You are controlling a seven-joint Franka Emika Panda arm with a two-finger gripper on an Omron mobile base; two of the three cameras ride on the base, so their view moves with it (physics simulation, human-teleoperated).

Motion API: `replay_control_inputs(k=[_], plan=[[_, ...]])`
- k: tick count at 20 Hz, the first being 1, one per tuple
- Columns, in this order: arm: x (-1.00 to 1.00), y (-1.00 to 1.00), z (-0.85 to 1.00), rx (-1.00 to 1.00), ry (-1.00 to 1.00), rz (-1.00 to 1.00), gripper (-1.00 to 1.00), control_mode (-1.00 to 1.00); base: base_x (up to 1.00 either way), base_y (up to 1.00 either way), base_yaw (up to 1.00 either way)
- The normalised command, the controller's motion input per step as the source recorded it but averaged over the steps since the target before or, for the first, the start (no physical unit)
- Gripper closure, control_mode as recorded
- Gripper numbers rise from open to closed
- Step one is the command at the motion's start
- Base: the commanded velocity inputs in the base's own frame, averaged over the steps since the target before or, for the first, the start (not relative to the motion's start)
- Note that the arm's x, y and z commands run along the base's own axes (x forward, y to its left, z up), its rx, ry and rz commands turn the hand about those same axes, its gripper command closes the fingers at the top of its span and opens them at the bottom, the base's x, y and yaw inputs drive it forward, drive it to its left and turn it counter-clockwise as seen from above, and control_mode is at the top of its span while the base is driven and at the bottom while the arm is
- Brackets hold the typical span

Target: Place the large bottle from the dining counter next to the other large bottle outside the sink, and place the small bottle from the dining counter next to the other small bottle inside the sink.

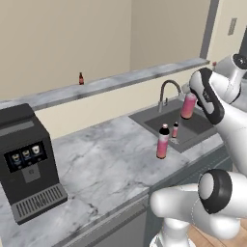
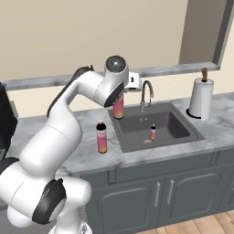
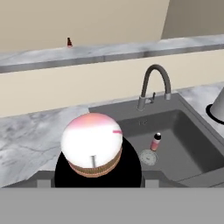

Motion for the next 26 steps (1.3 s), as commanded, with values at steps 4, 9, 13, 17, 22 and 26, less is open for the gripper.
replay_control_inputs(k=[4,9,13,17,22,26], plan=[[0.0,0.06,-0.09,-0.01,0.0,0.01,1.0,-1.0,0.0,0.0,0.0],[-0.01,0.09,-0.1,-0.02,0.01,-0.01,1.0,-1.0,0.0,0.0,0.0],[-0.01,0.03,-0.23,-0.02,0.01,-0.01,1.0,-1.0,0.0,0.0,0.0],[-0.05,0.01,-0.35,-0.01,0.0,-0.01,1.0,-1.0,0.0,0.0,0.0],[-0.1,-0.1,-0.4,0.04,-0.02,0.01,1.0,-1.0,0.0,0.0,0.0],[0.01,-0.05,-0.36,0.04,-0.01,0.05,1.0,-1.0,0.0,0.0,0.0]])
